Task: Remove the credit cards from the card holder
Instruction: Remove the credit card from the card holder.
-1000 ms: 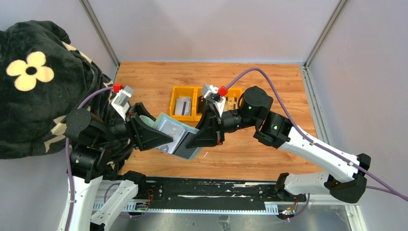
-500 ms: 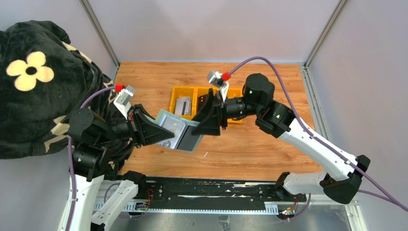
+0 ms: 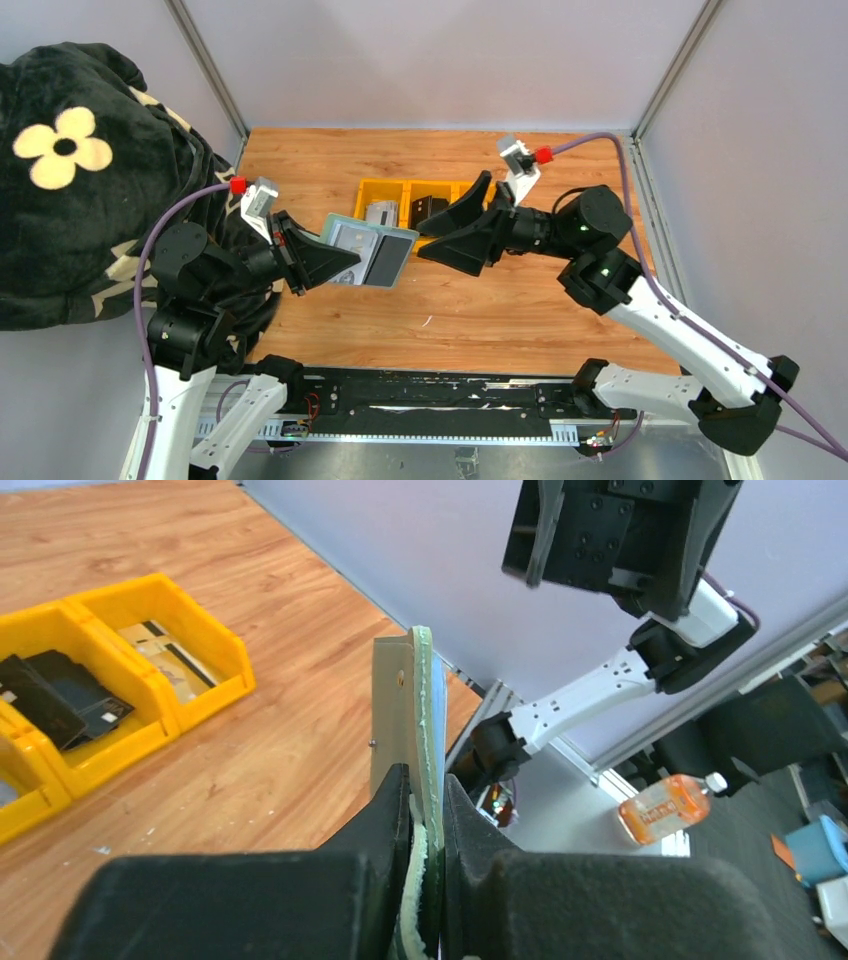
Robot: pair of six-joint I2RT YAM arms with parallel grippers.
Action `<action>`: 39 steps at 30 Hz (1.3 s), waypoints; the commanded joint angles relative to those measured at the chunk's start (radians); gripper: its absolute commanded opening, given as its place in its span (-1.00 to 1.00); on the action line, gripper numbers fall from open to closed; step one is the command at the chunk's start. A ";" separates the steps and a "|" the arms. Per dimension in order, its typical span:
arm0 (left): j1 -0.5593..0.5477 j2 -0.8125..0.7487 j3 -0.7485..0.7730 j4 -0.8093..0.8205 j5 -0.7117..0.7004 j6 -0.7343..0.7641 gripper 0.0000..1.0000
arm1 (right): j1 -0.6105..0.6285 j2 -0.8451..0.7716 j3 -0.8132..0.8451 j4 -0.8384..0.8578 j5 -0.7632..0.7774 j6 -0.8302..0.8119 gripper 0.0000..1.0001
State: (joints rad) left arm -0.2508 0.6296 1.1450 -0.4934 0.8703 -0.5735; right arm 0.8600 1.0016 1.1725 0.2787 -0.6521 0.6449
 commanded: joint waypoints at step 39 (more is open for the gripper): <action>0.002 0.012 -0.063 0.192 0.007 -0.173 -0.68 | 0.093 0.413 -0.037 0.728 -0.089 0.541 -0.33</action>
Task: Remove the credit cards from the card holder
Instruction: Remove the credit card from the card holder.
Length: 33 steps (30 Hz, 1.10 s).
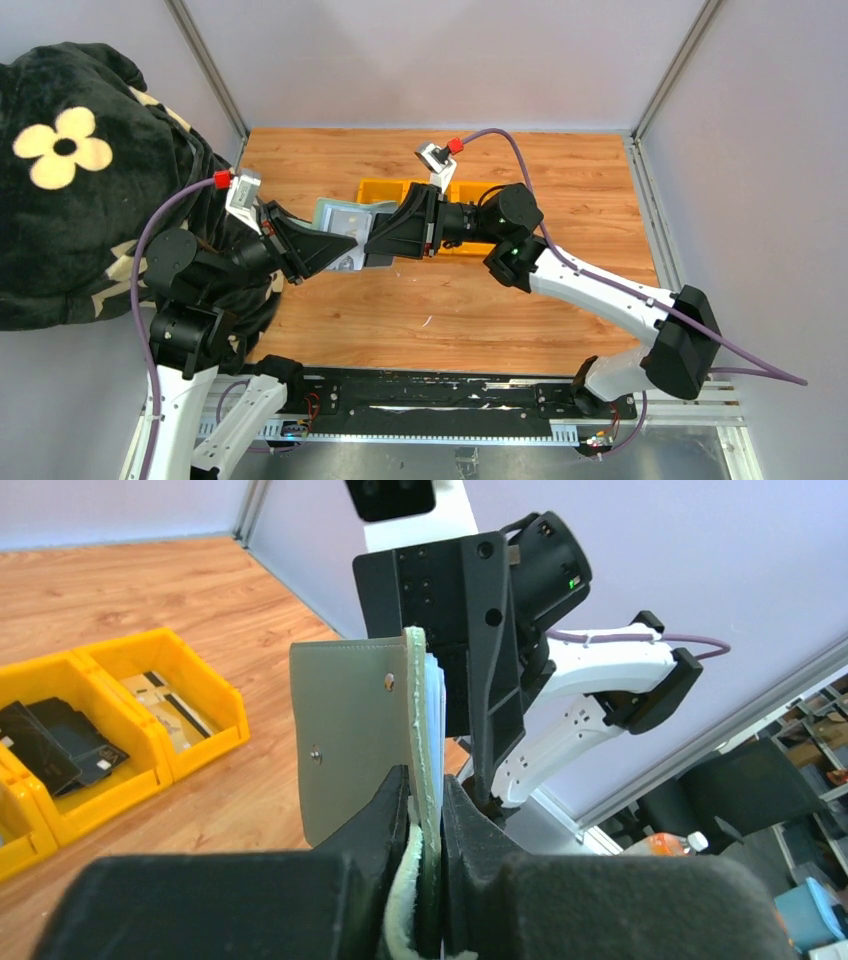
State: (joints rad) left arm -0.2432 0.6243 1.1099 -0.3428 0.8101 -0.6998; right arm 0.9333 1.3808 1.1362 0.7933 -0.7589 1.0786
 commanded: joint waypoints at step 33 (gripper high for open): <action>-0.007 0.012 -0.026 0.026 0.029 -0.046 -0.26 | 0.049 -0.011 -0.111 0.231 0.104 0.045 -1.00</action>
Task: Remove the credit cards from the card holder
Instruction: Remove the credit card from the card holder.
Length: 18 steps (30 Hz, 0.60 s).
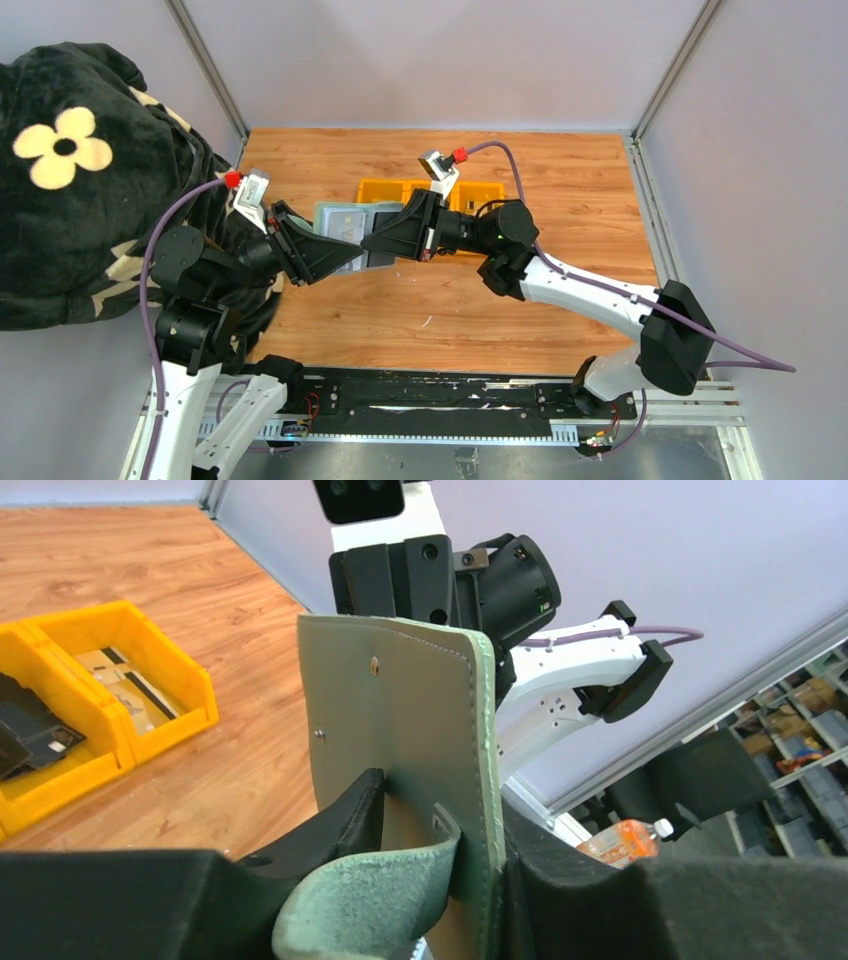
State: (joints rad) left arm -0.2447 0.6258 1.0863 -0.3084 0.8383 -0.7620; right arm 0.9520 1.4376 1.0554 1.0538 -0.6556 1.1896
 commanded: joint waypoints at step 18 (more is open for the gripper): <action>-0.005 0.005 0.009 0.030 -0.010 -0.022 -0.94 | 0.011 -0.121 -0.120 -0.038 0.045 -0.044 -0.37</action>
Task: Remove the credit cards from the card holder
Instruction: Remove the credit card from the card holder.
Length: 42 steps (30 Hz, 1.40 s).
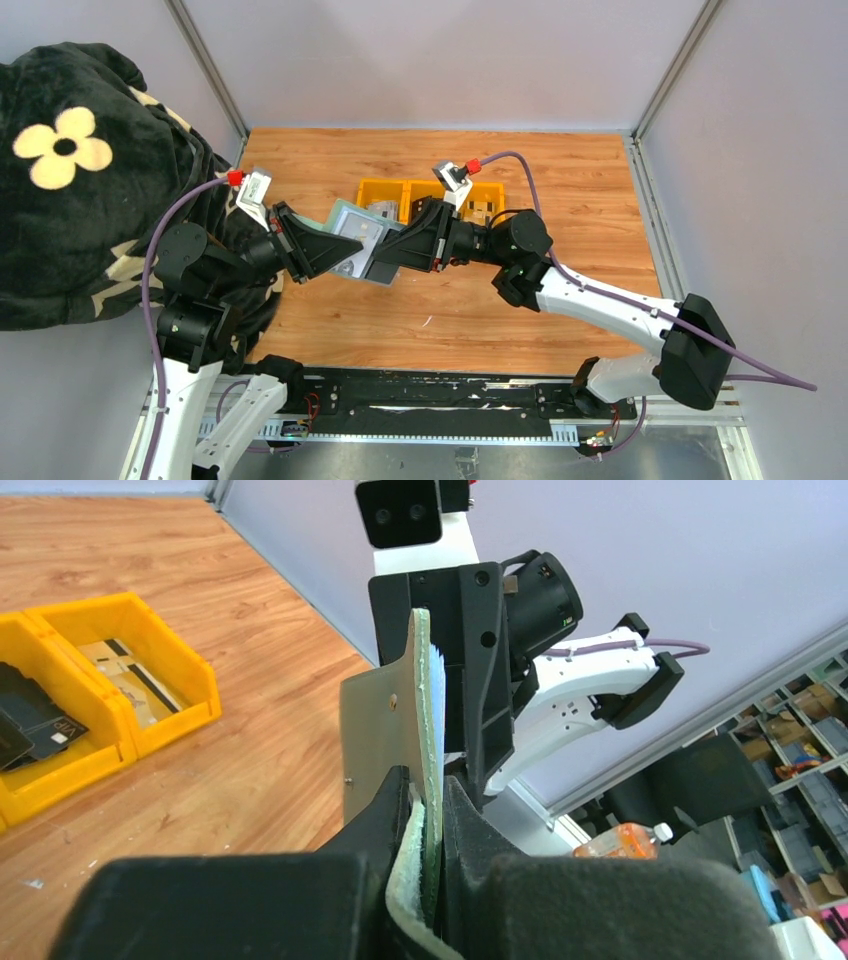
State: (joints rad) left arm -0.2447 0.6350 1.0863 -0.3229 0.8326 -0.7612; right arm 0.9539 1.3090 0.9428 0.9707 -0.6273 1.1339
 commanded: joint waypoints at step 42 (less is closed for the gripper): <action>-0.005 -0.007 -0.021 0.103 0.008 -0.125 -0.07 | 0.068 0.223 0.075 0.367 0.192 0.241 -0.32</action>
State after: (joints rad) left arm -0.2447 0.6365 1.0649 -0.2516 0.8177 -0.8669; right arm 1.0130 1.5383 1.0336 1.2991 -0.5632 1.3350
